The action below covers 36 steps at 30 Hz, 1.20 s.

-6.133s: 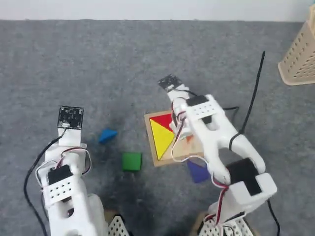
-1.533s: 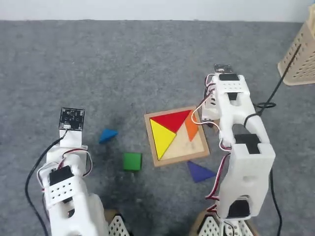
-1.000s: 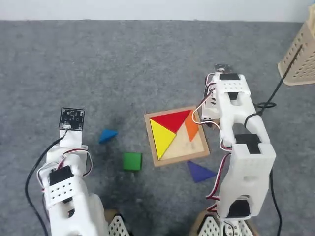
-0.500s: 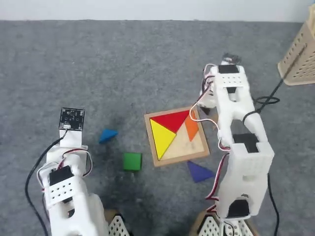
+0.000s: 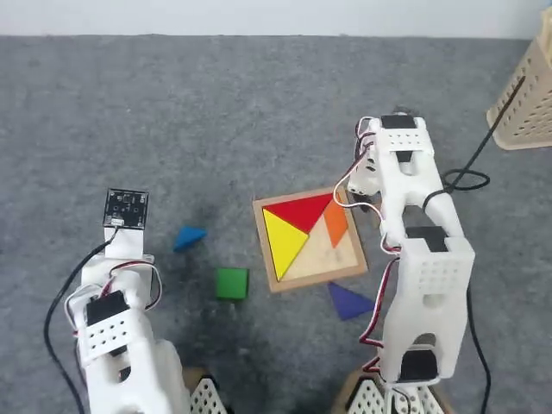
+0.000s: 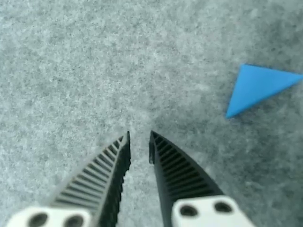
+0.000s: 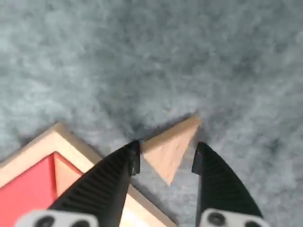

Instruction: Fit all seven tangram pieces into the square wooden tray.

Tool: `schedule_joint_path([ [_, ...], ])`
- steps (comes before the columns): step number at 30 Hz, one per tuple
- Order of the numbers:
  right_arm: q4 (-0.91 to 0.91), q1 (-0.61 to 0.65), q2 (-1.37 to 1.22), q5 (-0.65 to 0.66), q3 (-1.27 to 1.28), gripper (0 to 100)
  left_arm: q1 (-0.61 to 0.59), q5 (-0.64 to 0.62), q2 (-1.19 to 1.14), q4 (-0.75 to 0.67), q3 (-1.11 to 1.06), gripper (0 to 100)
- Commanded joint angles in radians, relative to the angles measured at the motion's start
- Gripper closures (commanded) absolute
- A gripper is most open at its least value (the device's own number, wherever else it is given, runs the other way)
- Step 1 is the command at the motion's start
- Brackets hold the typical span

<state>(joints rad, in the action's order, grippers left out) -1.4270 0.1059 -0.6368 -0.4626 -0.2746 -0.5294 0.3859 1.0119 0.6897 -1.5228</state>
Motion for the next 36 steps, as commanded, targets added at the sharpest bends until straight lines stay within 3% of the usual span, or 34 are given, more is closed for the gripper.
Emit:
schedule_joint_path([
  [1,-0.035,-0.018,0.031,-0.009,-0.049,86.3,0.000,0.011,0.023,-0.021,0.007,93],
  [4,-0.036,-0.016,0.035,0.028,-0.051,91.8,0.000,0.011,0.023,-0.021,0.007,93],
  [16,-0.077,-0.022,0.047,0.091,-0.057,92.2,0.000,0.011,0.023,-0.021,0.007,93],
  [25,-0.177,0.010,0.242,0.233,-0.058,92.3,0.000,0.011,0.023,-0.021,0.007,93],
  [36,0.030,0.317,0.446,0.354,0.310,92.3,0.000,0.011,0.023,-0.021,0.007,93],
])
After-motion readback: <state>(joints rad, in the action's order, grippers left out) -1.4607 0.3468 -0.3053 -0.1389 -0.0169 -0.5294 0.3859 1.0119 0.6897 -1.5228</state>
